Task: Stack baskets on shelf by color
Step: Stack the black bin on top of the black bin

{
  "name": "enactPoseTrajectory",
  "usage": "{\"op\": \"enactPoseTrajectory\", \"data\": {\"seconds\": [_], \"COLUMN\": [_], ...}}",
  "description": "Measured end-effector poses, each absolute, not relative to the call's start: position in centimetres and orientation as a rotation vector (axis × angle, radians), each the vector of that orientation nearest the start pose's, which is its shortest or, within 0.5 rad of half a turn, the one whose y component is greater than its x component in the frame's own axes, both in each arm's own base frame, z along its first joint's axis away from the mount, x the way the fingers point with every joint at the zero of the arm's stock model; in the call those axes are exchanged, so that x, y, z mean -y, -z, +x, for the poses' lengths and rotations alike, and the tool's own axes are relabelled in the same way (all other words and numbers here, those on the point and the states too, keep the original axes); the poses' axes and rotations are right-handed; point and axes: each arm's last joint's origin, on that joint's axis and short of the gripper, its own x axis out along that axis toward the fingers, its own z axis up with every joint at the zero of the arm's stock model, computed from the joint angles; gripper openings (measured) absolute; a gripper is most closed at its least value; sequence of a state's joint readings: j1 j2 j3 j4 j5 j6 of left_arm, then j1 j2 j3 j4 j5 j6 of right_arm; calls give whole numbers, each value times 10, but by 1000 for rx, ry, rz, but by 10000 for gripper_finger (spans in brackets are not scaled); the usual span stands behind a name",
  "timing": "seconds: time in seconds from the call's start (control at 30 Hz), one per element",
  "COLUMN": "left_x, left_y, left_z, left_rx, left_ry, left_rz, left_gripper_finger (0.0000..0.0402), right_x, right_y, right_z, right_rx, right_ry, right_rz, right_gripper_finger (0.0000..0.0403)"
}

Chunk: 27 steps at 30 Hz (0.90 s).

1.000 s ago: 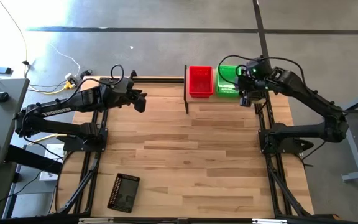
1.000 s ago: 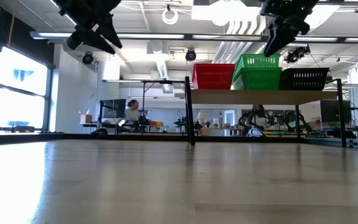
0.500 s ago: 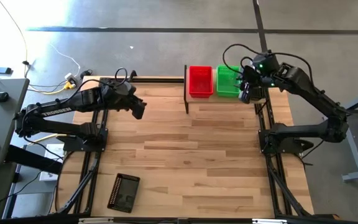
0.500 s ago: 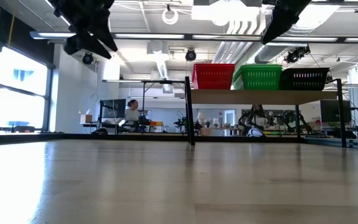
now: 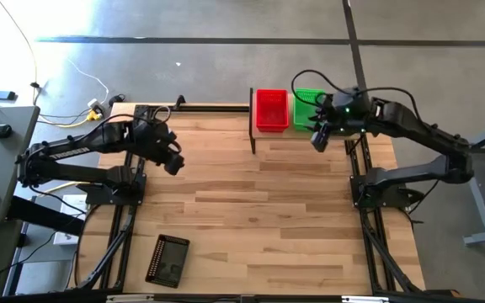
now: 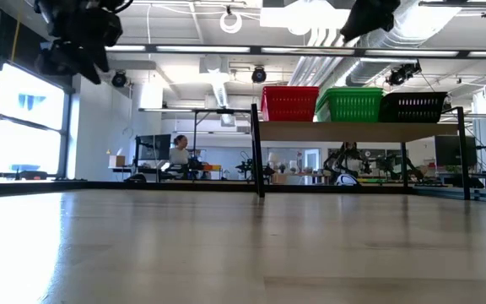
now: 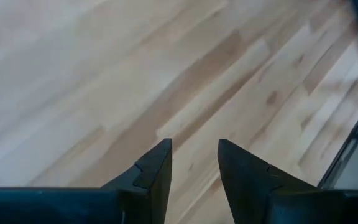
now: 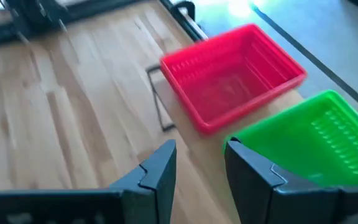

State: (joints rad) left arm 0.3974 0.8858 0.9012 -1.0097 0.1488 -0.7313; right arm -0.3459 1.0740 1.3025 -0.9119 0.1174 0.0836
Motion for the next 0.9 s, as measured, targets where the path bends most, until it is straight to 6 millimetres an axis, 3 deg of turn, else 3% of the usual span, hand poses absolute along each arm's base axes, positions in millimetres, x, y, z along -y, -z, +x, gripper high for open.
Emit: {"op": "enactPoseTrajectory", "data": {"seconds": [0.37,0.67,0.9], "left_x": [-20,21,55], "left_y": [-286,-283,-279], "left_z": [133,133,130], "left_rx": [-1033,-1105,-1088], "left_ry": [-520,-542,-649], "left_rz": [-962,-1058,-1122], "left_gripper_finger": [115,115,115], "right_x": [27,9,5], "right_y": [-397,-376,-373], "right_z": [212,243,247], "right_rx": [-483,-591,-620], "right_ry": [438,350,247], "right_rz": [226,150,132], "right_gripper_finger": [123,123,123]}}
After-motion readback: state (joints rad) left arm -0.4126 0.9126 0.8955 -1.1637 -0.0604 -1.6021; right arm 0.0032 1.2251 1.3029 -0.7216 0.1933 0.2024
